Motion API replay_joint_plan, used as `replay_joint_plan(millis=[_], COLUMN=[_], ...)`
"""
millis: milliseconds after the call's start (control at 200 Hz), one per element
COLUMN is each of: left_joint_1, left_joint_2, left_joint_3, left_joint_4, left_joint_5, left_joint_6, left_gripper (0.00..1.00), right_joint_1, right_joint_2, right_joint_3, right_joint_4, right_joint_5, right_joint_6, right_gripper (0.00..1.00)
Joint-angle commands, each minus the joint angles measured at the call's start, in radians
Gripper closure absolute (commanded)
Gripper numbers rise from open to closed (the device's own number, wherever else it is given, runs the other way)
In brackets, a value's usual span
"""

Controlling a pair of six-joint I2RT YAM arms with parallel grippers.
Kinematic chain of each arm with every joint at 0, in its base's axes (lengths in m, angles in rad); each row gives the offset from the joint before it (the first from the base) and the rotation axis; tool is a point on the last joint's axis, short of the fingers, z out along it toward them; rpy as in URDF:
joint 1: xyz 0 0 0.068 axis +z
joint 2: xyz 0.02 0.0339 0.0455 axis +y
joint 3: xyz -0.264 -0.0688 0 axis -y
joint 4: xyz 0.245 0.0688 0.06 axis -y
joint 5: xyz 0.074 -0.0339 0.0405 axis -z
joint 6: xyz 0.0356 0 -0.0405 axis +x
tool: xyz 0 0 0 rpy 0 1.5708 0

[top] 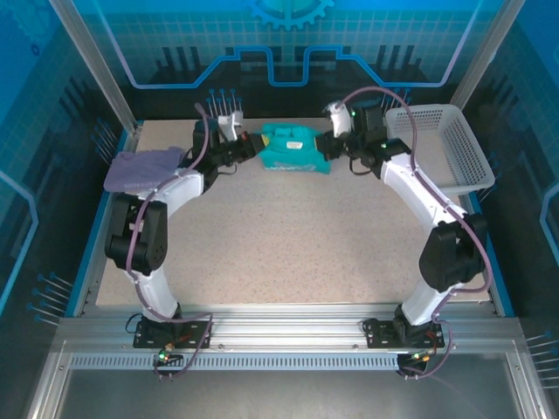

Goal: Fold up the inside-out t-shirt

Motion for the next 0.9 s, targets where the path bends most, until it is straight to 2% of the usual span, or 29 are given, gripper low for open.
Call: replay_joint_plan(millis=[0,155,320,580,665,895], left_joint_1=[-0.025,-0.115,-0.198,-0.201,-0.197,-0.161], left_joint_2=[-0.099,-0.274,-0.374,-0.28,-0.229,-0.07], left_joint_3=[-0.198,-0.484,-0.614,-0.537,-0.506,-0.375], left_joint_4=[0.159,0.188,0.111,-0.014,-0.02,-0.043], left_joint_5=[-0.007,-0.047,-0.13,-0.205,-0.239,-0.243], left_joint_6=[-0.042,-0.045,-0.059,-0.001,0.02,0.07], left_gripper=[1.0,1.0,1.0,0.99,0.97,0.91], right_joint_1=[0.041,0.076,0.083,0.064,0.062,0.042], right_joint_2=[-0.105,-0.24,-0.308,-0.177,-0.11,0.095], right_joint_3=[-0.147,-0.34,-0.467,-0.421,-0.378,-0.219], right_joint_4=[0.023,0.0,-0.007,-0.062,-0.061,-0.098], right_joint_5=[-0.041,-0.054,-0.072,0.015,0.019,0.065], right_joint_6=[-0.033,0.027,0.092,0.08,0.073,0.026], right_gripper=[0.99,0.98,0.98,0.98,0.97,0.94])
